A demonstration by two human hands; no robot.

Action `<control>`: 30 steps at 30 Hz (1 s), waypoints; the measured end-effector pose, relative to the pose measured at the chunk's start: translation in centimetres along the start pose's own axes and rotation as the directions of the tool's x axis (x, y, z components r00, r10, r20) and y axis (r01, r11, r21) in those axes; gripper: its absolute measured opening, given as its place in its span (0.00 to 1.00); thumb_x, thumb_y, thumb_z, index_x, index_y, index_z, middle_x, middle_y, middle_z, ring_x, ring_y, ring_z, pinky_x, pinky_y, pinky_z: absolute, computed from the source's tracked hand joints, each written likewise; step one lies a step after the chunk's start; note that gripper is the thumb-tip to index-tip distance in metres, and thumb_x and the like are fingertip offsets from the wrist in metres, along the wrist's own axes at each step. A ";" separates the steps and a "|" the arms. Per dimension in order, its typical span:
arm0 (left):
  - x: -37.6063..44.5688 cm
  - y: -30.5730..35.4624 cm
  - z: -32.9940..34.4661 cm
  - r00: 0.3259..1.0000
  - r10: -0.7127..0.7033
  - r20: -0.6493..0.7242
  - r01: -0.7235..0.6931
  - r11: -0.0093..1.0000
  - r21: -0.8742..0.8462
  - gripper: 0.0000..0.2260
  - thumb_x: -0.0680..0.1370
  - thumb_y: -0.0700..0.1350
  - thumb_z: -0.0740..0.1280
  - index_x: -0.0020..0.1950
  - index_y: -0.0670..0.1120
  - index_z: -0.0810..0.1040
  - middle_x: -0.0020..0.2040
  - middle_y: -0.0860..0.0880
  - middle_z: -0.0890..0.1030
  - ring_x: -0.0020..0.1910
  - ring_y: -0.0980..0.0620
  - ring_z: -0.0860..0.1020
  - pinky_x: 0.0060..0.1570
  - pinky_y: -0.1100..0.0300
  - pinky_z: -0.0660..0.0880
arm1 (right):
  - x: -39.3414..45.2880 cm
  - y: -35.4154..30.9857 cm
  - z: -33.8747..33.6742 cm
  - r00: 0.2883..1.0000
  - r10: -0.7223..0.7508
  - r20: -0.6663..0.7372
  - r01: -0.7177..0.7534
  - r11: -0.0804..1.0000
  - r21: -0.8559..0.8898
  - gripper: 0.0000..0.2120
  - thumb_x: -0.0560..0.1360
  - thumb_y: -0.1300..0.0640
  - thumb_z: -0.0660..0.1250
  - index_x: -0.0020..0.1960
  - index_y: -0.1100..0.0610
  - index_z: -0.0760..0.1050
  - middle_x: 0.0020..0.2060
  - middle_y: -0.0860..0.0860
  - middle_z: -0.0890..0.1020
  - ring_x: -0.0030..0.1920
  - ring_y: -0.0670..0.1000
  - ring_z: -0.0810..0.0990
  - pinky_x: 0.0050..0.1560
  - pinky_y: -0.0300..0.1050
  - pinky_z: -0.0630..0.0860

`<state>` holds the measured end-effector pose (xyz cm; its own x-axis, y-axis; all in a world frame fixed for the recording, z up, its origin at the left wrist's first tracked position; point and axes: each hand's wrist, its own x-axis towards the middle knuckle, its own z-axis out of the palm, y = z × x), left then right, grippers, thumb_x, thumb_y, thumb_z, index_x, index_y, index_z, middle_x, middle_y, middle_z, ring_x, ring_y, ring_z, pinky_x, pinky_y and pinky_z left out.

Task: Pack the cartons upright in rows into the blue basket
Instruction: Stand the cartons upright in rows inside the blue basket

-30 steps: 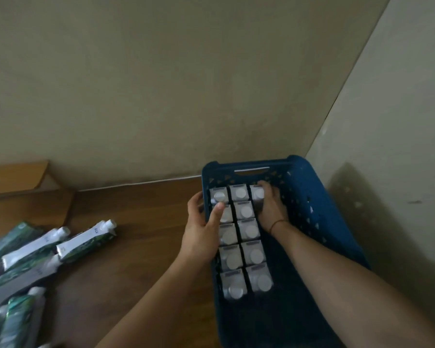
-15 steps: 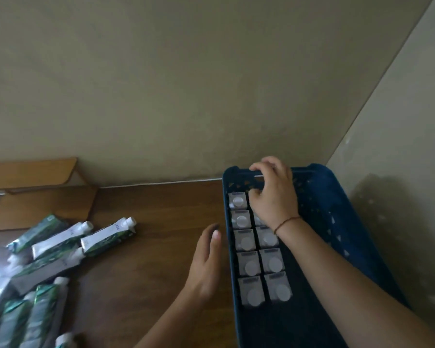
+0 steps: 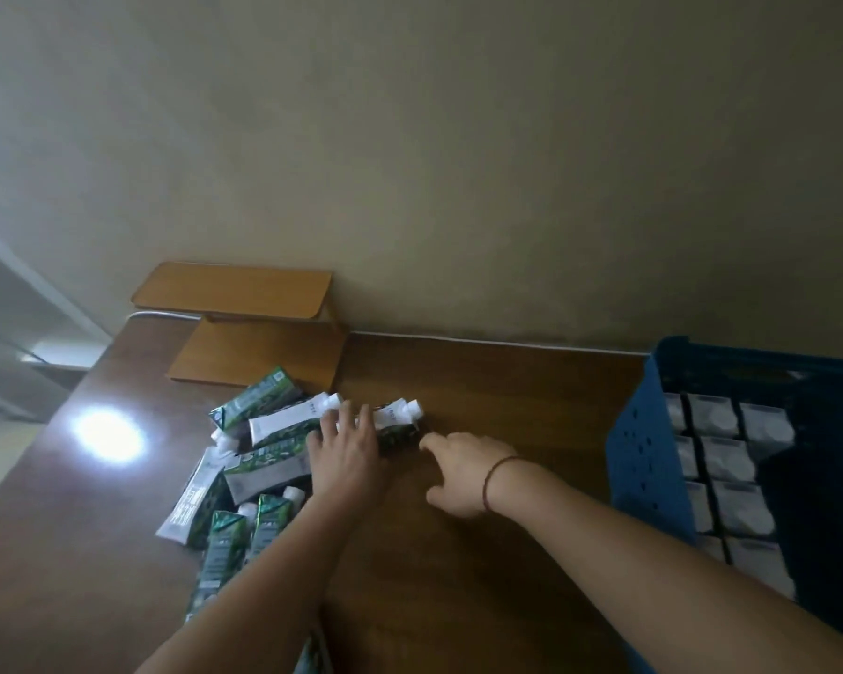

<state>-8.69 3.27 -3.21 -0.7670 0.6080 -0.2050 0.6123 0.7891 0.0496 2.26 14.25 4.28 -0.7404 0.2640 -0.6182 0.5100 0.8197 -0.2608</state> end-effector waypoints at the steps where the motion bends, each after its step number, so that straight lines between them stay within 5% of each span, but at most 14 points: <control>1: 0.8 -0.5 0.2 1.000 0.026 0.015 -0.026 0.999 0.035 0.35 0.78 0.55 0.66 0.79 0.47 0.52 0.79 0.44 0.57 0.78 0.40 0.52 0.71 0.43 0.58 | 0.6 -0.1 0.2 0.999 0.029 0.016 -0.029 0.999 0.022 0.28 0.76 0.48 0.65 0.73 0.48 0.61 0.67 0.52 0.72 0.62 0.55 0.74 0.58 0.53 0.76; 4: 2.5 -1.1 0.8 0.992 0.112 0.052 -0.119 0.978 0.170 0.33 0.79 0.52 0.63 0.79 0.45 0.52 0.77 0.45 0.63 0.78 0.41 0.52 0.70 0.43 0.56 | 1.7 -0.1 0.8 0.993 0.111 0.045 -0.116 0.987 0.110 0.31 0.75 0.48 0.67 0.75 0.47 0.59 0.68 0.52 0.71 0.63 0.55 0.74 0.59 0.53 0.76; 6: 3.1 -1.3 0.7 0.982 0.188 0.002 -0.184 0.956 0.230 0.27 0.78 0.52 0.65 0.74 0.47 0.62 0.70 0.45 0.72 0.75 0.41 0.59 0.67 0.44 0.59 | 2.1 0.0 1.2 0.986 0.155 0.065 -0.165 0.965 0.203 0.32 0.75 0.48 0.67 0.76 0.46 0.58 0.69 0.52 0.70 0.63 0.54 0.74 0.59 0.53 0.76; 11: 2.8 -1.5 0.7 0.931 0.274 -0.243 -0.295 0.954 -0.056 0.23 0.69 0.56 0.72 0.61 0.49 0.75 0.56 0.49 0.80 0.57 0.45 0.75 0.55 0.50 0.71 | 2.5 1.1 1.9 0.950 0.307 -0.048 -0.250 0.848 0.467 0.40 0.75 0.41 0.66 0.79 0.48 0.48 0.76 0.53 0.63 0.73 0.56 0.66 0.67 0.55 0.70; 13: 1.6 -0.4 0.9 0.891 0.245 -0.382 -0.340 0.917 -0.206 0.25 0.65 0.59 0.73 0.56 0.47 0.77 0.49 0.49 0.79 0.48 0.45 0.78 0.46 0.50 0.74 | 2.3 1.5 1.7 0.930 0.355 -0.095 -0.201 0.708 0.677 0.43 0.73 0.37 0.66 0.78 0.50 0.48 0.74 0.52 0.65 0.70 0.57 0.70 0.61 0.54 0.75; 16: -0.6 2.7 0.1 0.827 0.196 -0.526 -0.433 0.819 -0.376 0.27 0.65 0.62 0.69 0.56 0.45 0.76 0.47 0.48 0.79 0.45 0.47 0.77 0.42 0.51 0.75 | 1.1 2.0 0.5 0.891 0.333 -0.308 0.108 0.505 0.856 0.28 0.71 0.44 0.73 0.66 0.51 0.68 0.58 0.50 0.79 0.53 0.52 0.81 0.49 0.52 0.82; 20: -2.6 6.0 -1.5 0.794 0.175 -0.582 -0.568 0.553 -0.609 0.26 0.71 0.60 0.69 0.65 0.50 0.71 0.61 0.51 0.76 0.59 0.53 0.75 0.57 0.53 0.74 | -3.9 4.0 -2.0 0.716 0.290 -0.635 0.330 0.662 0.673 0.22 0.66 0.45 0.77 0.56 0.49 0.75 0.48 0.44 0.82 0.48 0.43 0.81 0.46 0.39 0.79; 24: -4.8 9.6 -3.3 0.797 0.250 -0.550 -0.604 0.349 -0.717 0.23 0.77 0.62 0.63 0.69 0.55 0.68 0.66 0.55 0.71 0.63 0.55 0.74 0.60 0.53 0.75 | -11.5 8.6 -3.0 0.503 0.323 -0.802 0.493 0.655 0.573 0.23 0.68 0.45 0.76 0.58 0.51 0.73 0.45 0.43 0.81 0.45 0.38 0.81 0.43 0.32 0.77; 28: -7.1 14.5 -5.4 0.868 0.427 -0.255 -0.405 0.309 -0.860 0.24 0.75 0.66 0.62 0.68 0.58 0.69 0.68 0.63 0.69 0.62 0.61 0.73 0.60 0.54 0.76 | -18.7 15.7 -1.3 0.243 0.485 -0.840 0.439 0.718 0.541 0.25 0.67 0.43 0.73 0.60 0.48 0.69 0.48 0.42 0.78 0.46 0.37 0.78 0.46 0.28 0.73; 30: -8.4 17.2 -6.2 0.837 0.544 -0.054 -0.240 0.276 -0.931 0.29 0.76 0.66 0.61 0.75 0.59 0.63 0.73 0.60 0.67 0.67 0.59 0.70 0.65 0.53 0.74 | -20.8 19.5 -0.2 0.191 0.499 -0.845 0.281 0.797 0.534 0.28 0.66 0.43 0.73 0.61 0.50 0.70 0.50 0.49 0.77 0.48 0.43 0.75 0.50 0.33 0.72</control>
<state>7.13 12.28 5.45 -0.3193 0.9432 -0.0916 0.1743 0.1534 0.9727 27.49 24.86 12.20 -0.2569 0.8891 0.3788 0.4327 0.4563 -0.7775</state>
